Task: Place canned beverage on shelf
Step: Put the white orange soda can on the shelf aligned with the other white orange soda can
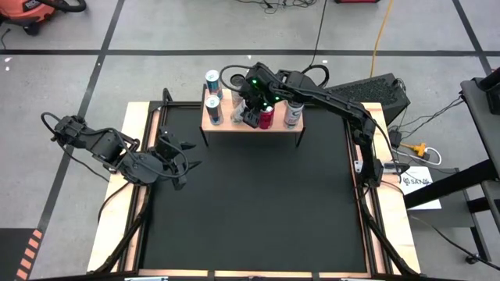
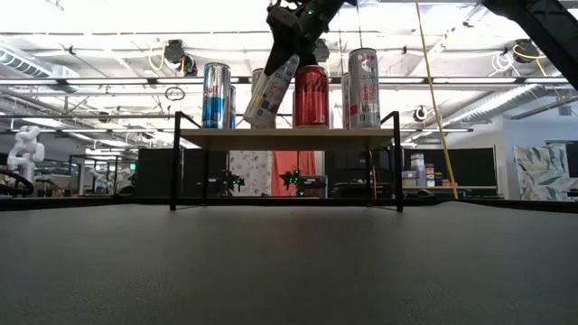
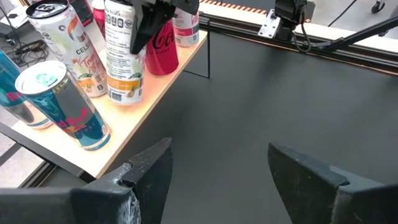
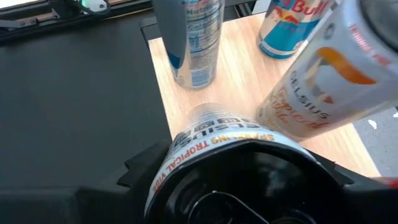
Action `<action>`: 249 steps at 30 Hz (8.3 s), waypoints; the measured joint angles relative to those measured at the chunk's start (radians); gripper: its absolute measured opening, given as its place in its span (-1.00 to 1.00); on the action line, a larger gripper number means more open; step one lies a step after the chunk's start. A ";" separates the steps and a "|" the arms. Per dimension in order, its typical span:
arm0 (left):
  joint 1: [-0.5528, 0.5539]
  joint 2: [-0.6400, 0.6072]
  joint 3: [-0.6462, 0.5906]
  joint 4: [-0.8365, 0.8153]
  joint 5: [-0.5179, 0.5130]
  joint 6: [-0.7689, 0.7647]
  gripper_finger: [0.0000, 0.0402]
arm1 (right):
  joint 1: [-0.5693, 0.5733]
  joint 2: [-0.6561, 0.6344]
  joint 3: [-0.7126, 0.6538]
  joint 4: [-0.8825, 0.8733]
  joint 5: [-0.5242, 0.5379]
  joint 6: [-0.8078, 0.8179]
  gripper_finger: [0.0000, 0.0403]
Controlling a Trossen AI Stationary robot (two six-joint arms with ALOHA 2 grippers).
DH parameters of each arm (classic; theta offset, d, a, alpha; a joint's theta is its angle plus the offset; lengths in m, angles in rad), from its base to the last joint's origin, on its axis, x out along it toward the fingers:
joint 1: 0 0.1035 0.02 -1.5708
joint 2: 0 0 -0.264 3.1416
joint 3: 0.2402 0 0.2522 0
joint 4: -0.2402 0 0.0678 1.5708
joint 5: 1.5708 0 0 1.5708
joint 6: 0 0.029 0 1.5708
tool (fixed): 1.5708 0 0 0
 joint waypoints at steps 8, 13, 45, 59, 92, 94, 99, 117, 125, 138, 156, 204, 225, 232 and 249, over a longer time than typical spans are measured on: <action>0.000 0.000 0.000 0.000 0.000 0.000 0.31 | 0.000 0.000 0.000 0.003 -0.032 0.001 0.24; 0.000 0.000 0.000 0.000 0.000 0.000 0.31 | 0.000 0.000 0.000 0.004 -0.030 0.000 0.24; 0.000 0.000 0.000 0.001 0.000 -0.033 0.31 | 0.001 -0.002 0.001 0.002 -0.054 0.017 0.48; 0.000 0.000 0.000 0.001 0.010 -0.033 0.31 | 0.001 -0.003 0.001 0.054 -0.052 0.010 0.59; 0.000 0.000 0.000 0.000 0.015 -0.032 0.31 | 0.002 -0.005 0.001 0.086 -0.054 -0.014 0.57; 0.000 0.000 0.000 0.000 0.015 -0.032 0.31 | 0.002 -0.005 0.001 0.086 -0.054 0.012 0.52; 0.000 0.000 0.000 -0.002 0.015 -0.031 0.31 | 0.002 -0.005 0.001 0.086 -0.053 0.047 0.31; 0.000 0.000 0.000 -0.011 0.036 -0.032 0.31 | 0.014 0.005 -0.001 0.176 -0.046 0.158 0.20; 0.000 0.000 0.000 -0.016 0.047 -0.032 0.31 | 0.015 0.029 0.001 0.202 0.005 0.108 0.20; 0.000 0.000 0.000 -0.029 0.053 -0.033 0.31 | 0.012 0.028 0.001 0.184 0.056 0.078 0.23; 0.000 0.000 0.000 -0.029 0.053 -0.033 0.31 | 0.014 0.029 0.001 0.176 -0.026 0.061 0.43; 0.000 0.000 0.000 -0.029 0.070 -0.035 0.31 | -0.001 -0.012 0.000 0.179 -0.020 -0.031 0.43; 0.000 0.000 0.000 -0.029 0.069 -0.036 0.31 | 0.000 -0.024 0.000 0.165 0.072 -0.020 0.63; 0.000 0.000 0.000 -0.029 0.069 -0.034 0.31 | -0.003 -0.025 0.000 0.153 0.078 0.046 0.62; 0.000 0.000 0.000 -0.029 0.069 -0.034 0.31 | 0.003 -0.025 0.001 0.144 0.054 0.160 0.61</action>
